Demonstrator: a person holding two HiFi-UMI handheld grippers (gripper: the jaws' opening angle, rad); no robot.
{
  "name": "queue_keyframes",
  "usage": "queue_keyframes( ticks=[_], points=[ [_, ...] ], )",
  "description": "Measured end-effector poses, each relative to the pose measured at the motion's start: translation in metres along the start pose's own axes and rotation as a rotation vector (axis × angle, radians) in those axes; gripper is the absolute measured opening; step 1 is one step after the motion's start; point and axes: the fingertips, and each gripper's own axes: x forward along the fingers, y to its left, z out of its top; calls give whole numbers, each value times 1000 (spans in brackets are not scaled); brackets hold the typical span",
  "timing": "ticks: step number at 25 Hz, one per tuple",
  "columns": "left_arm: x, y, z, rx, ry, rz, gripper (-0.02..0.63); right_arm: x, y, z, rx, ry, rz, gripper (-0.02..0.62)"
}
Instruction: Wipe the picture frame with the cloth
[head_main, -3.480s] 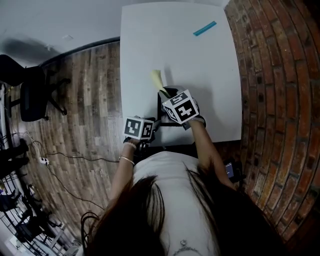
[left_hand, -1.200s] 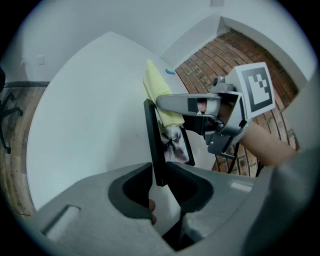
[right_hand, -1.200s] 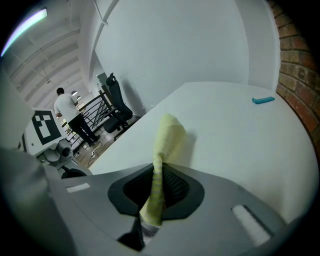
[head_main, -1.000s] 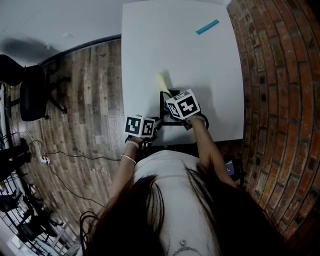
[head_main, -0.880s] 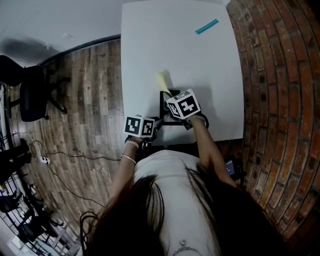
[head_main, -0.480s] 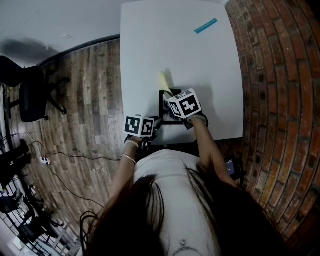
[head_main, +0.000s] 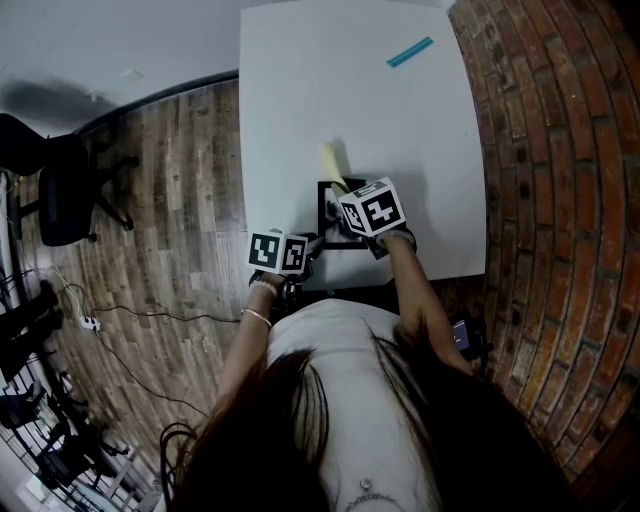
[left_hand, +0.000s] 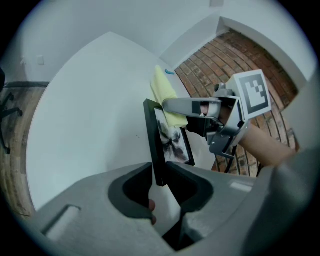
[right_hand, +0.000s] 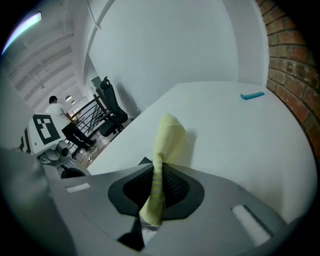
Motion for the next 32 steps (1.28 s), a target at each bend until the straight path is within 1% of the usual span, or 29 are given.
queue_keyframes(
  ticks=[32],
  points=[
    [0, 0, 0, -8, 0, -2, 89, -10, -15, -7, 60, -21, -31, 35]
  ],
)
